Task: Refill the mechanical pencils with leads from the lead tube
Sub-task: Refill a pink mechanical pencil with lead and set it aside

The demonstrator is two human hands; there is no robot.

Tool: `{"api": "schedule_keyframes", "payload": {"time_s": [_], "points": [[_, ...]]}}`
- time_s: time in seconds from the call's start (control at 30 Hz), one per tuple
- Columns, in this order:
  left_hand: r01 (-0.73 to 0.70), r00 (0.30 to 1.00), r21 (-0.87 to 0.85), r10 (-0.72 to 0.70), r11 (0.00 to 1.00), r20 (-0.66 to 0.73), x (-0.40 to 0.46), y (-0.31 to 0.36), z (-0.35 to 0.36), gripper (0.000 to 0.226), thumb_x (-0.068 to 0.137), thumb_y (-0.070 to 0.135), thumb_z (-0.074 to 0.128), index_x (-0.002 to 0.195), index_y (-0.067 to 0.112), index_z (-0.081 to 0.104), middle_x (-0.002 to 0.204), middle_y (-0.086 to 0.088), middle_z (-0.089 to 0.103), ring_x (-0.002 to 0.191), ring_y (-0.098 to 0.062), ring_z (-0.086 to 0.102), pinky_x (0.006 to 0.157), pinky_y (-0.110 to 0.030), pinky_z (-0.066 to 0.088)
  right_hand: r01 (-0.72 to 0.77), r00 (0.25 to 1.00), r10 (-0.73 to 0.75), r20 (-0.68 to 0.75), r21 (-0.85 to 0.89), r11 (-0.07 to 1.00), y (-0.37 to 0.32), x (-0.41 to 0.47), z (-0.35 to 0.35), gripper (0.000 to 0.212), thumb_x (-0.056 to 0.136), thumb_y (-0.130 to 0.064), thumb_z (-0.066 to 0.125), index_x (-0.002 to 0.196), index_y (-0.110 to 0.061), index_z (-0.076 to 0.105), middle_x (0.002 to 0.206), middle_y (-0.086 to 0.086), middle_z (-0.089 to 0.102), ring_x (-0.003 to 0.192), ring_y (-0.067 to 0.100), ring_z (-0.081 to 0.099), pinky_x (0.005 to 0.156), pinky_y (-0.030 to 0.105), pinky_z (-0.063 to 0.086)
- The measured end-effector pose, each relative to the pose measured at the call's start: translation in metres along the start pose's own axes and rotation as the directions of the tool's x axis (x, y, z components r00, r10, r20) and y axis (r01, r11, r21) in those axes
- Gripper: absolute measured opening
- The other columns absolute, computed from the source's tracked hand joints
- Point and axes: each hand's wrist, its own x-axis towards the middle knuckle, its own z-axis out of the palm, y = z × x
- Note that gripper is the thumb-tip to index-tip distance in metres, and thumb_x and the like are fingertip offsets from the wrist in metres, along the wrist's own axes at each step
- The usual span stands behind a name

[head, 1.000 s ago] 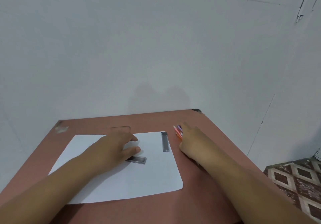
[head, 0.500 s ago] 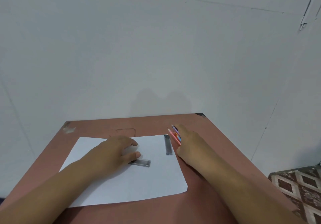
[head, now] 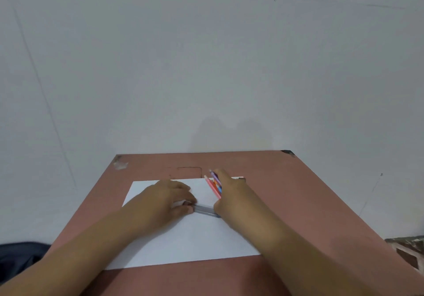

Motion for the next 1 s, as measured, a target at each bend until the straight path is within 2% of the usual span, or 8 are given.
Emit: {"api": "schedule_keyframes", "payload": {"time_s": [0.07, 0.13, 0.27, 0.4, 0.53, 0.63, 0.77, 1.0], "points": [[-0.029, 0.999, 0.019, 0.029, 0.999, -0.029, -0.001, -0.008, 0.0, 0.02, 0.093, 0.039, 0.066, 0.112, 0.041, 0.073, 0.125, 0.022, 0.062, 0.12, 0.008, 0.044, 0.091, -0.007, 0.033, 0.017, 1.0, -0.018, -0.005, -0.055, 0.998, -0.007, 0.0, 0.004, 0.071, 0.083, -0.001, 0.053, 0.142, -0.037, 0.035, 0.075, -0.002, 0.042, 0.059, 0.013, 0.044, 0.071, 0.026, 0.038], [-0.042, 0.999, 0.016, 0.042, 0.999, -0.008, -0.003, -0.017, -0.002, 0.02, 0.092, 0.034, 0.066, 0.109, 0.037, 0.075, 0.122, 0.016, 0.066, 0.115, 0.008, 0.047, 0.088, -0.005, 0.031, 0.036, 0.999, -0.037, -0.009, -0.071, 0.997, -0.013, -0.001, 0.006, 0.071, 0.082, 0.0, 0.049, 0.142, -0.036, 0.036, 0.073, -0.003, 0.044, 0.058, 0.01, 0.04, 0.065, 0.022, 0.028], [-0.032, 0.999, 0.01, 0.032, 0.999, 0.017, -0.011, -0.035, -0.01, 0.028, 0.093, 0.022, 0.064, 0.114, 0.038, 0.073, 0.126, 0.016, 0.062, 0.119, 0.001, 0.053, 0.096, -0.016, 0.04, 0.059, 0.998, -0.058, 0.017, -0.062, 0.996, -0.025, 0.005, 0.014, 0.07, 0.084, -0.002, 0.046, 0.142, -0.038, 0.035, 0.08, -0.002, 0.05, 0.061, 0.012, 0.046, 0.062, 0.029, 0.035], [-0.011, 1.0, 0.048, 0.01, 0.999, 0.024, -0.021, -0.046, -0.018, 0.041, 0.095, 0.012, 0.063, 0.121, 0.042, 0.069, 0.128, 0.026, 0.048, 0.12, 0.006, 0.044, 0.095, 0.0, 0.021, 0.054, 0.998, -0.053, 0.041, -0.024, 0.998, -0.037, 0.007, 0.023, 0.064, 0.089, -0.004, 0.049, 0.142, -0.035, 0.035, 0.098, 0.005, 0.048, 0.059, 0.016, 0.047, 0.047, 0.028, 0.031], [-0.056, 0.998, 0.048, 0.058, 0.997, -0.037, -0.029, -0.058, -0.021, 0.048, 0.082, -0.001, 0.074, 0.112, 0.036, 0.076, 0.117, 0.016, 0.066, 0.105, 0.001, 0.059, 0.091, 0.005, 0.029, 0.006, 0.999, -0.003, 0.036, -0.06, 0.998, -0.048, 0.005, 0.029, 0.066, 0.089, -0.008, 0.053, 0.145, -0.036, 0.035, 0.12, 0.007, 0.042, 0.065, 0.016, 0.048, 0.048, 0.025, 0.032], [-0.068, 0.995, 0.02, 0.07, 0.997, -0.065, -0.029, -0.057, -0.017, 0.04, 0.083, 0.004, 0.076, 0.109, 0.035, 0.077, 0.11, 0.015, 0.072, 0.098, 0.002, 0.063, 0.087, -0.002, 0.042, 0.003, 1.0, -0.001, 0.021, -0.125, 0.992, -0.053, 0.005, 0.034, 0.059, 0.088, -0.016, 0.057, 0.142, -0.032, 0.04, 0.118, 0.007, 0.037, 0.076, 0.023, 0.052, 0.05, 0.025, 0.034], [-0.095, 0.991, -0.001, 0.095, 0.995, -0.096, -0.027, -0.058, -0.011, 0.032, 0.082, 0.013, 0.069, 0.106, 0.03, 0.079, 0.105, 0.014, 0.075, 0.094, 0.0, 0.065, 0.087, 0.002, 0.037, -0.001, 1.0, 0.007, 0.027, -0.201, 0.98, -0.056, 0.004, 0.039, 0.053, 0.092, -0.032, 0.059, 0.142, -0.03, 0.042, 0.133, 0.007, 0.042, 0.107, 0.025, 0.054, 0.069, 0.028, 0.044], [-0.179, 0.976, 0.016, 0.18, 0.984, -0.12, -0.026, -0.058, -0.012, 0.032, 0.092, 0.028, 0.051, 0.105, 0.028, 0.079, 0.102, 0.016, 0.075, 0.088, 0.002, 0.065, 0.081, -0.007, 0.046, 0.032, 0.999, -0.021, 0.039, -0.297, 0.954, -0.05, 0.0, 0.042, 0.048, 0.1, -0.052, 0.038, 0.144, -0.034, 0.038, 0.134, 0.006, 0.041, 0.122, 0.03, 0.04, 0.095, 0.046, 0.039]]}}
